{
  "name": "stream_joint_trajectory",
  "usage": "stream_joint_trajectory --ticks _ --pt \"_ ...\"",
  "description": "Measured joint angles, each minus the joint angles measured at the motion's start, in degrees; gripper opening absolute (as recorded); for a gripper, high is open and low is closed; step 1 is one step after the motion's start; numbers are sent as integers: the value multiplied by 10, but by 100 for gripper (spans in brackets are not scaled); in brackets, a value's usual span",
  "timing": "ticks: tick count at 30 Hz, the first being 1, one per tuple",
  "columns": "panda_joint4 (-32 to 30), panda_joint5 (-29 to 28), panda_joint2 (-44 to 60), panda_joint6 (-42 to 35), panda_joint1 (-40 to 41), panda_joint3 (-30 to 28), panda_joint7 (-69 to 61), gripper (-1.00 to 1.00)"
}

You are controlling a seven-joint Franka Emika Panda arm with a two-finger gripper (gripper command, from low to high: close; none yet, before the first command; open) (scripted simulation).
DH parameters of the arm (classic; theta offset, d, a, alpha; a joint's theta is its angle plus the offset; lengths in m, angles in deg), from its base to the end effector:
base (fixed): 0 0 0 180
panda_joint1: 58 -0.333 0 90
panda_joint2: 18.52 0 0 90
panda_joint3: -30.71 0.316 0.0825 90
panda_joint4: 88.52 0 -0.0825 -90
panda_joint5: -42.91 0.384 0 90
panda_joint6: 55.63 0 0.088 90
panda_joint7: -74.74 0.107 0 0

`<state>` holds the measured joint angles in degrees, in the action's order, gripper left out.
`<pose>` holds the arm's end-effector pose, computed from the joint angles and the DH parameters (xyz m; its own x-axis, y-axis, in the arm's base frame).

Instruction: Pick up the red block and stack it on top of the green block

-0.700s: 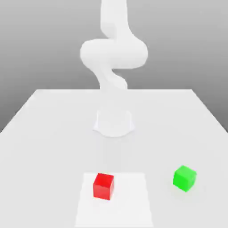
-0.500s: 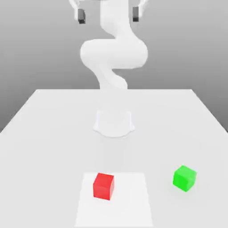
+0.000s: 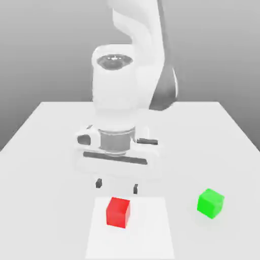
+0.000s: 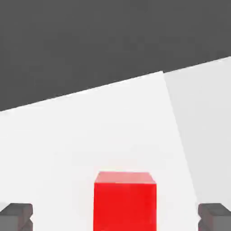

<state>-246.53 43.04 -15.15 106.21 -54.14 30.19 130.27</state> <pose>0.3894 -0.0300 0.1998 0.4995 -0.8663 0.0044 -0.8663 -0.4995 -0.0067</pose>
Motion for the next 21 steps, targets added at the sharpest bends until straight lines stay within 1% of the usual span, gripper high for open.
stream_joint_trajectory --ticks 4,5,12,18,21 --pt "9 2 83 70 1 2 0 0" --pt "11 2 102 86 1 2 0 -100" --pt "12 0 105 89 3 3 1 -100" --pt "-4 -2 -5 -5 4 4 3 -100" --pt "-2 2 -31 -34 -40 38 -36 -100"
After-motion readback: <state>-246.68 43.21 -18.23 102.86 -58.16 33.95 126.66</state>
